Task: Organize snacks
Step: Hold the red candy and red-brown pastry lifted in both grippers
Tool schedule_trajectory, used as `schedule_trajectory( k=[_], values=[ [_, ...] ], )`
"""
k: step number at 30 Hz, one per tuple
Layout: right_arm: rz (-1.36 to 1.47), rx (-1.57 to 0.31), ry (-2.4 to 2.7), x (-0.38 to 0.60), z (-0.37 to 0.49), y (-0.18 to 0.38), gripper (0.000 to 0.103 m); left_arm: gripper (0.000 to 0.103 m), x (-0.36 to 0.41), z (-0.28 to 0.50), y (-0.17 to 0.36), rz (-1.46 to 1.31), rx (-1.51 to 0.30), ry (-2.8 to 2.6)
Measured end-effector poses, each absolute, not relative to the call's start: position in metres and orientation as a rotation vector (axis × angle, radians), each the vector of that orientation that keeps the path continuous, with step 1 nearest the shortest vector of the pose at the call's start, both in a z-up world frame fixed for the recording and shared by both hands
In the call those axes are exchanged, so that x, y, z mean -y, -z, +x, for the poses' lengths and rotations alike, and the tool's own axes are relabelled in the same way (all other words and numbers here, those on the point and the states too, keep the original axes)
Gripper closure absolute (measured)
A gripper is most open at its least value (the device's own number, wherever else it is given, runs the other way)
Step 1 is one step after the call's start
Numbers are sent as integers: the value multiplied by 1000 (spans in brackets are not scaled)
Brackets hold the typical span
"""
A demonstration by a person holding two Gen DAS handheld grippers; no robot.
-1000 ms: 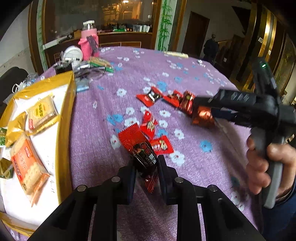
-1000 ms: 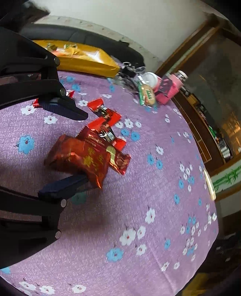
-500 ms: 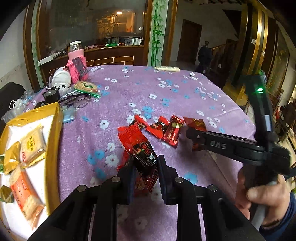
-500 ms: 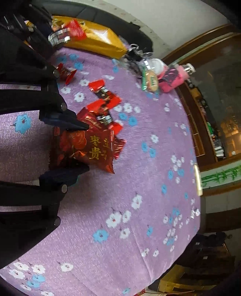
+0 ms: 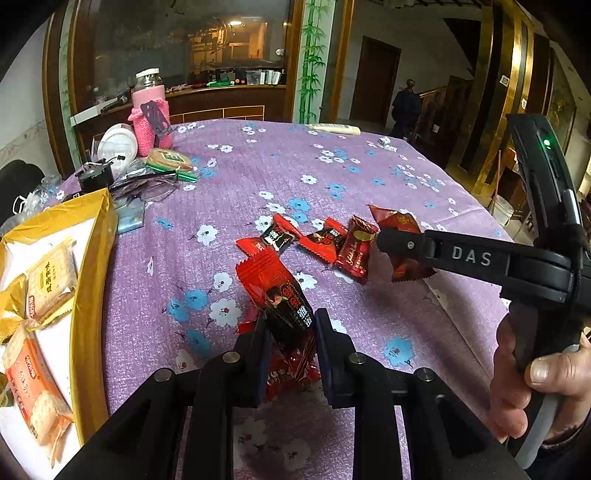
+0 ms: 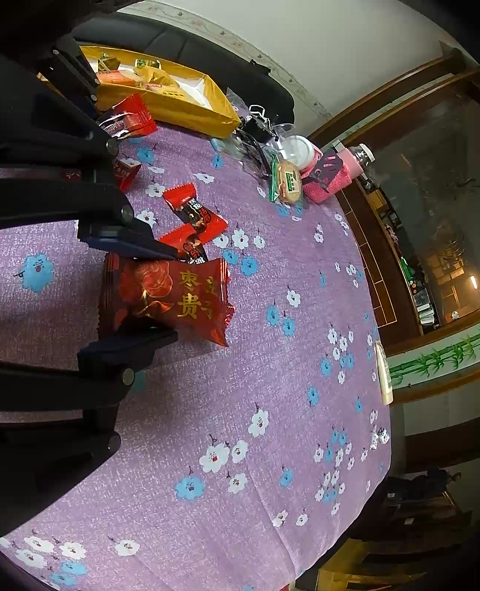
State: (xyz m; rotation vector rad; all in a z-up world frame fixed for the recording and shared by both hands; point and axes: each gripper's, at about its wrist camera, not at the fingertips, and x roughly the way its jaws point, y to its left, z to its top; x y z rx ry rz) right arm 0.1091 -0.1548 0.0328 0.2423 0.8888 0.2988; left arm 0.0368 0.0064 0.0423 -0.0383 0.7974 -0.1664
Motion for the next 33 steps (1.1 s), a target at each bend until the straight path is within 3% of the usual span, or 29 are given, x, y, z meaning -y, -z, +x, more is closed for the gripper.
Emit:
schedule_trajectory(
  k=[33],
  values=[
    [236, -883, -326, 149, 109, -33, 67, 81, -5, 34, -42, -35, -796, 180]
  ],
)
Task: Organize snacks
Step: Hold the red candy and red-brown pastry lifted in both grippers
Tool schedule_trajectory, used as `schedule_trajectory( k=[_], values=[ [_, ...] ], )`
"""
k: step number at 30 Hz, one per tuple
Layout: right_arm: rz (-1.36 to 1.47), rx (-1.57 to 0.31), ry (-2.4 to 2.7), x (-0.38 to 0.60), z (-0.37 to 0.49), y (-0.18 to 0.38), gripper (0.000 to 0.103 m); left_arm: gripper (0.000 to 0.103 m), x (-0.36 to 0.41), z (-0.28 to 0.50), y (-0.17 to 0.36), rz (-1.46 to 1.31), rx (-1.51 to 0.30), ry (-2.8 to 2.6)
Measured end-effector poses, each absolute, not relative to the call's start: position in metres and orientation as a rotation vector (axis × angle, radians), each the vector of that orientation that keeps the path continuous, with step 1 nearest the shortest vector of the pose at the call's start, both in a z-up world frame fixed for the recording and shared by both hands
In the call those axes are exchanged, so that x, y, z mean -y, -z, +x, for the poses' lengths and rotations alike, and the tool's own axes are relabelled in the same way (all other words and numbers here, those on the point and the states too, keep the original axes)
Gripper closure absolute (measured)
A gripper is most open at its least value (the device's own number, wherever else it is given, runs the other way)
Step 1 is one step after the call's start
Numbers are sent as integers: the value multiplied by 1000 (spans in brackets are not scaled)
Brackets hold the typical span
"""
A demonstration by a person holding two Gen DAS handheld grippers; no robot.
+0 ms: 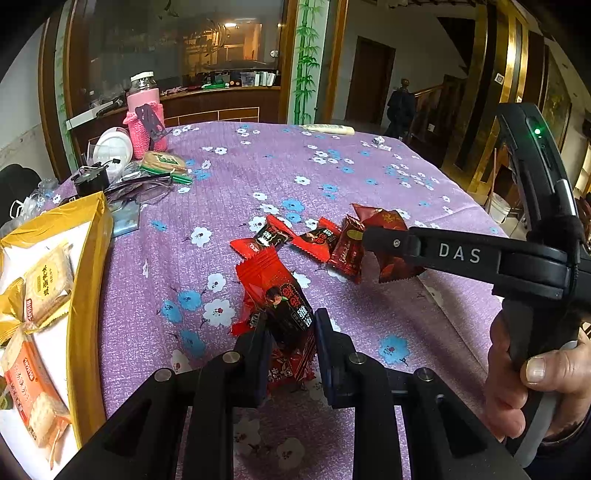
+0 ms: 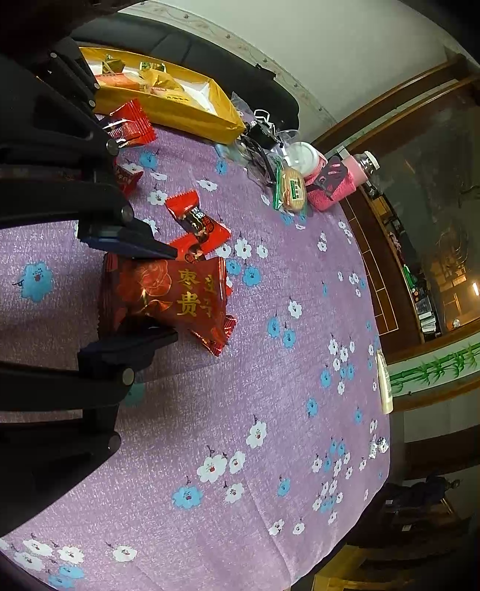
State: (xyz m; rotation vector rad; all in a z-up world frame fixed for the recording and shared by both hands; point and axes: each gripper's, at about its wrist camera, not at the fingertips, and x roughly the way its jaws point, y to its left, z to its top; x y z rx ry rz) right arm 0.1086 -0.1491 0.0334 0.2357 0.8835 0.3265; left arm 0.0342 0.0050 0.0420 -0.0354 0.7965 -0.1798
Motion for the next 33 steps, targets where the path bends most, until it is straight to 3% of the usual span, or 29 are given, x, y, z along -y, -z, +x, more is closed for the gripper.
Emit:
schedule_trajectory(
  k=[33],
  values=[
    [194, -853, -362, 140, 99, -41, 67, 81, -16, 34, -47, -44, -766, 121]
  ],
)
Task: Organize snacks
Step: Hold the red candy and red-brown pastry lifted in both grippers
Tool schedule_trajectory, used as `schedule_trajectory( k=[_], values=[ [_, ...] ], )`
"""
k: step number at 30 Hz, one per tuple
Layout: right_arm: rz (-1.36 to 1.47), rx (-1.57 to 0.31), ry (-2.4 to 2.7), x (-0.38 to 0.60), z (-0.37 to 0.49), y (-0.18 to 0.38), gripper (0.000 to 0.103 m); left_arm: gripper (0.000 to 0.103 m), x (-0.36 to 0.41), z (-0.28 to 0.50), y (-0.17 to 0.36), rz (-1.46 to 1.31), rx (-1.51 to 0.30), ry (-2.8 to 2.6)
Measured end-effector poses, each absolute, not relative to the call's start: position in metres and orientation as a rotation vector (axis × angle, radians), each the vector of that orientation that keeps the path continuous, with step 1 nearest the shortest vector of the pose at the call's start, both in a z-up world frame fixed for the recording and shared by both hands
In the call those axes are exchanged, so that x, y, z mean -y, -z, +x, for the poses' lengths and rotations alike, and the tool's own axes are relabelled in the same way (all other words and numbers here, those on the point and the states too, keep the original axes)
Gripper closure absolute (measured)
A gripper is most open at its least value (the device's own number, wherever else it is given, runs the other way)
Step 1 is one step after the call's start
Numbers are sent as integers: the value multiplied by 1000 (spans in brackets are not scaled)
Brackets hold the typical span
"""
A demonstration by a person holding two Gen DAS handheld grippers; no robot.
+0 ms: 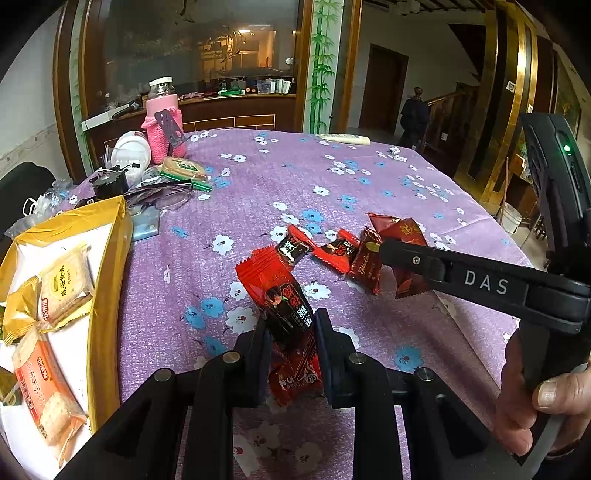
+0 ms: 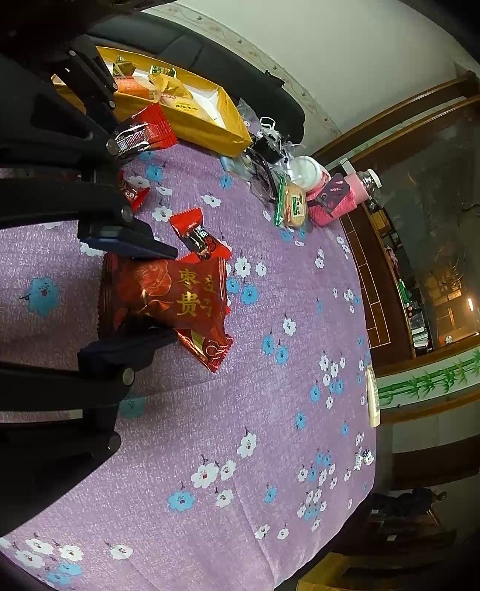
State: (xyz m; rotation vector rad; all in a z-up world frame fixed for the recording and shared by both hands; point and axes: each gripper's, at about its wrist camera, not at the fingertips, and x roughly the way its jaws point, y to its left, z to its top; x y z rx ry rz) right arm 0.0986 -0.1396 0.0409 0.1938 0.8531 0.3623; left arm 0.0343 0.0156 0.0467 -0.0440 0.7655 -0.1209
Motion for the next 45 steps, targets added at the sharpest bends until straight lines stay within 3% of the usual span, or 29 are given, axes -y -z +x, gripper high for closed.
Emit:
schedule_trajectory(
  k=[45],
  values=[
    [191, -860, -376, 135, 97, -40, 67, 81, -26, 37, -48, -80, -770, 108]
  ],
)
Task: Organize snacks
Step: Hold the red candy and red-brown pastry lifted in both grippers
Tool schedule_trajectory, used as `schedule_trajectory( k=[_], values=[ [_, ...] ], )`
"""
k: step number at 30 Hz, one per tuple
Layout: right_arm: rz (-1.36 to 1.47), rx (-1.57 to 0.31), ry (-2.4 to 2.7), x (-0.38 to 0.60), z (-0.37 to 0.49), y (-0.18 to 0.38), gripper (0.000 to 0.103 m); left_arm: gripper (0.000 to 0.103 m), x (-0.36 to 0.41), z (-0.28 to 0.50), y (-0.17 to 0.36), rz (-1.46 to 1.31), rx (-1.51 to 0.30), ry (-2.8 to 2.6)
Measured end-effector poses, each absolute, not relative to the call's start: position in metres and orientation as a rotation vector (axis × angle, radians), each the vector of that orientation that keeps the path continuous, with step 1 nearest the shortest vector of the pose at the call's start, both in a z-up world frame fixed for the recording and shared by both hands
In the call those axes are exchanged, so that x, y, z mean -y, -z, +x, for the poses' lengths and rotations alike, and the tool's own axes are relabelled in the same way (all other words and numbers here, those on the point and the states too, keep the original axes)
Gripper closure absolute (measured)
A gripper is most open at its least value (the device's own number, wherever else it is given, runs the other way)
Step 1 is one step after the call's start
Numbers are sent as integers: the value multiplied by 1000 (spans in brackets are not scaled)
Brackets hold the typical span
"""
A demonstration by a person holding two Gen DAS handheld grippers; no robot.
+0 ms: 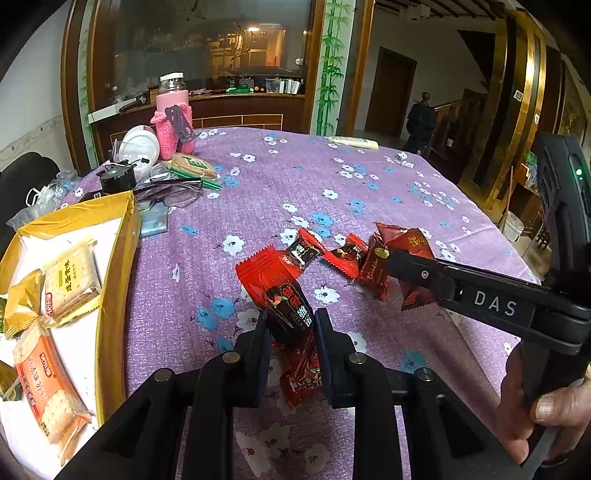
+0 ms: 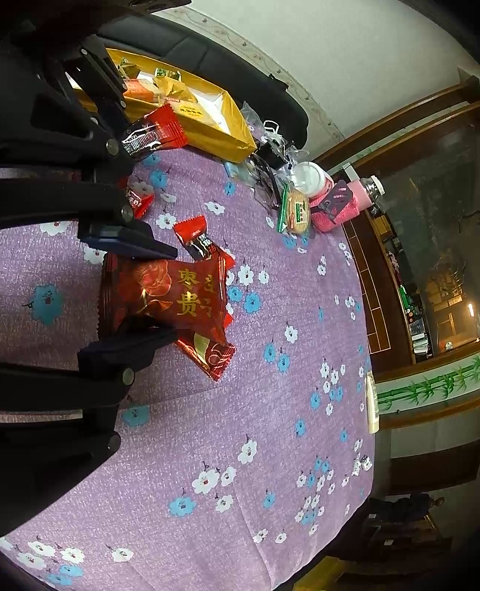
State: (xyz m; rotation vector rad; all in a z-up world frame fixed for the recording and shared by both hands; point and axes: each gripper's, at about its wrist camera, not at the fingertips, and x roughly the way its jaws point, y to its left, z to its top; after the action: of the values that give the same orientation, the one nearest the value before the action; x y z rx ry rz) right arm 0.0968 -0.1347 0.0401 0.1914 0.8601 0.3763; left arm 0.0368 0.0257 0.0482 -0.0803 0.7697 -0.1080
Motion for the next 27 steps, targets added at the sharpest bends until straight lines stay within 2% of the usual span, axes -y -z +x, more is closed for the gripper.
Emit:
schedule_trajectory(
  k=[27],
  values=[
    [202, -859, -376, 135, 96, -39, 67, 81, -26, 34, -49, -72, -763, 102]
  ],
)
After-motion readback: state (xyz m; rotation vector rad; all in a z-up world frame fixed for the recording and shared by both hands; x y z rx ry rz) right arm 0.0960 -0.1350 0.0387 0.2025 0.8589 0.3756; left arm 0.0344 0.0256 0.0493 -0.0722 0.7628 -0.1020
